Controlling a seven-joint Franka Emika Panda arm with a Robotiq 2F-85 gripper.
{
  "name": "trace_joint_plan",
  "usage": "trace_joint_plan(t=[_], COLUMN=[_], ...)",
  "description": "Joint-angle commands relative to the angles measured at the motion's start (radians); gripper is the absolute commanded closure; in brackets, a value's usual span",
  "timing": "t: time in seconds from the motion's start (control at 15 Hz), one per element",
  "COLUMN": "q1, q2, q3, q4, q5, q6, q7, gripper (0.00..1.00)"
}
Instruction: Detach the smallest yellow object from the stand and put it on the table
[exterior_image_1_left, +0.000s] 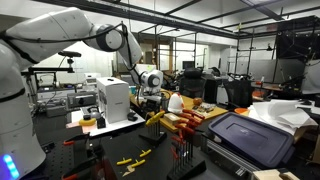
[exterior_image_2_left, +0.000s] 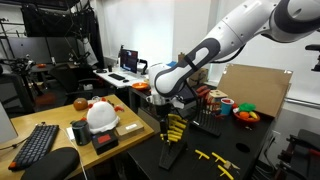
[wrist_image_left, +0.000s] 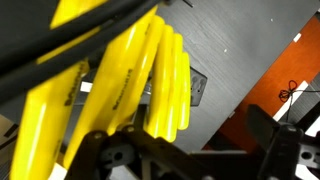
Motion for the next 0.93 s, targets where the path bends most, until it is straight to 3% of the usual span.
trace_joint_plan(t=[0.0, 0.87], q1=[0.016, 0.149], q2=[0.08, 0.199], q3=[0.001, -0.043], q4=[0.133, 0.345], q5=[-0.015, -0.16], q6=[-0.07, -0.212], q7=[-0.065, -0.113], gripper=[0.0, 0.0])
